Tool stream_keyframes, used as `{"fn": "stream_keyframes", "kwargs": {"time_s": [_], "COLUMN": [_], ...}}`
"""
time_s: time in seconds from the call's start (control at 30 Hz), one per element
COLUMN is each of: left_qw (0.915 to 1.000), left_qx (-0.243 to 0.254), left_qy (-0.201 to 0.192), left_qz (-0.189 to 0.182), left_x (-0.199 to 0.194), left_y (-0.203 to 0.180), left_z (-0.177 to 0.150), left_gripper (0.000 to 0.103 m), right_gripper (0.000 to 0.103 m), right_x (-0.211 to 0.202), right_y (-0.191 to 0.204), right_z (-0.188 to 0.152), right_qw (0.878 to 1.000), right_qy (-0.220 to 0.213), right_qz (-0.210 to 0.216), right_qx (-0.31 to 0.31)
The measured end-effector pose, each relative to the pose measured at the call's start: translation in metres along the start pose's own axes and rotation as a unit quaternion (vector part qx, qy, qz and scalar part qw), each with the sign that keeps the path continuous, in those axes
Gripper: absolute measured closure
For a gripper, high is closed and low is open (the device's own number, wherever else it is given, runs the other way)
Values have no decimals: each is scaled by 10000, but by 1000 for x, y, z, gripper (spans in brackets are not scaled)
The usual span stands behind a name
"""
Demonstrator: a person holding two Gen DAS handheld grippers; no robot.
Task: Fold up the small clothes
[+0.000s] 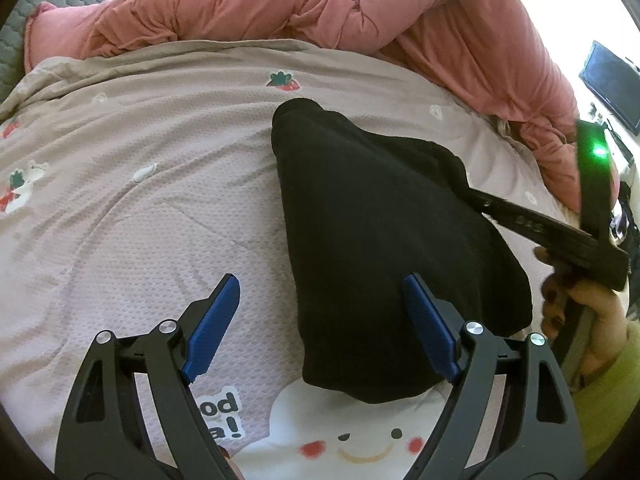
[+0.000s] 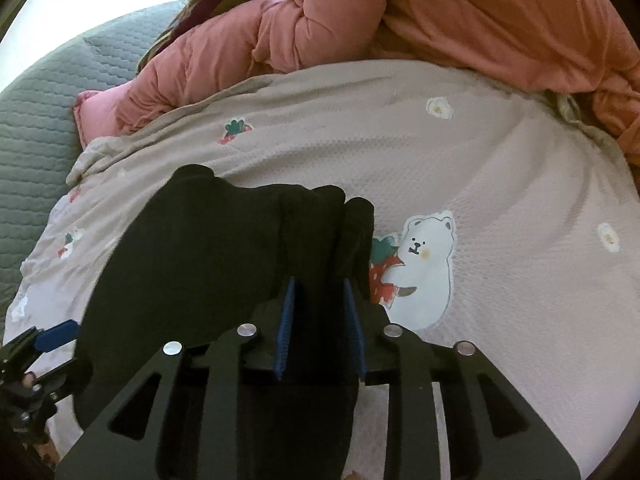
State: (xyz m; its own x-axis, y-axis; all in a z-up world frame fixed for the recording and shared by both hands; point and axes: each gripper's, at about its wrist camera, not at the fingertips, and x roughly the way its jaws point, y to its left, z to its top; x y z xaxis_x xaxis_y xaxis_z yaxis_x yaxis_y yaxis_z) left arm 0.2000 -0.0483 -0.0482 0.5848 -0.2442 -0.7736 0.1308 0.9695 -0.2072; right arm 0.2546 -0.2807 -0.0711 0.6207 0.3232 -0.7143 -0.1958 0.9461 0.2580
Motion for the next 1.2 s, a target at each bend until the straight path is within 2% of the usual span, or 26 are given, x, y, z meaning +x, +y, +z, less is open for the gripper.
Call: {"fn": "stream_keyframes", "kwargs": {"time_s": [0.1, 0.2, 0.4, 0.53, 0.67, 0.7, 0.73, 0.87, 1.0, 1.03, 1.2], "left_qw": [10000, 10000, 9999, 9998, 9999, 9999, 9999, 9998, 10000, 9999, 9999], "left_qx": [-24, 37, 140, 155, 122, 110, 106, 133, 45, 63, 51], "left_qy": [9, 9, -1, 16, 6, -14, -21, -24, 18, -3, -27], "left_qz": [-21, 5, 75, 91, 100, 102, 96, 115, 81, 103, 107], "left_x": [0, -2, -5, -6, -8, -9, -9, -9, -5, -6, -10], "left_y": [0, -2, -5, -4, -3, -3, -3, -3, -2, -3, -3], "left_z": [-1, -1, -5, -10, -13, -15, -16, -20, -25, -26, -28], "left_gripper": [27, 27, 27, 27, 27, 27, 27, 27, 26, 26, 26], "right_gripper": [66, 64, 64, 65, 67, 71, 86, 88, 84, 79, 67], "right_x": [-24, -46, -64, -63, -52, -48, -46, -47, -36, -39, -53], "right_y": [9, 21, 29, 37, 39, 37, 36, 33, 28, 30, 33], "right_z": [-4, -12, -38, -51, -66, -68, -71, -79, -83, -83, -84], "right_qw": [9995, 9982, 9972, 9966, 9963, 9964, 9961, 9970, 9981, 9982, 9988], "right_qy": [-300, -452, -391, -173, 92, 176, 221, 111, 251, 230, 79], "right_qz": [67, 260, 430, 498, 294, 278, 385, 468, 364, 336, 126], "right_qx": [-101, -284, -464, -641, -799, -779, -764, -608, -422, -450, -465]}}
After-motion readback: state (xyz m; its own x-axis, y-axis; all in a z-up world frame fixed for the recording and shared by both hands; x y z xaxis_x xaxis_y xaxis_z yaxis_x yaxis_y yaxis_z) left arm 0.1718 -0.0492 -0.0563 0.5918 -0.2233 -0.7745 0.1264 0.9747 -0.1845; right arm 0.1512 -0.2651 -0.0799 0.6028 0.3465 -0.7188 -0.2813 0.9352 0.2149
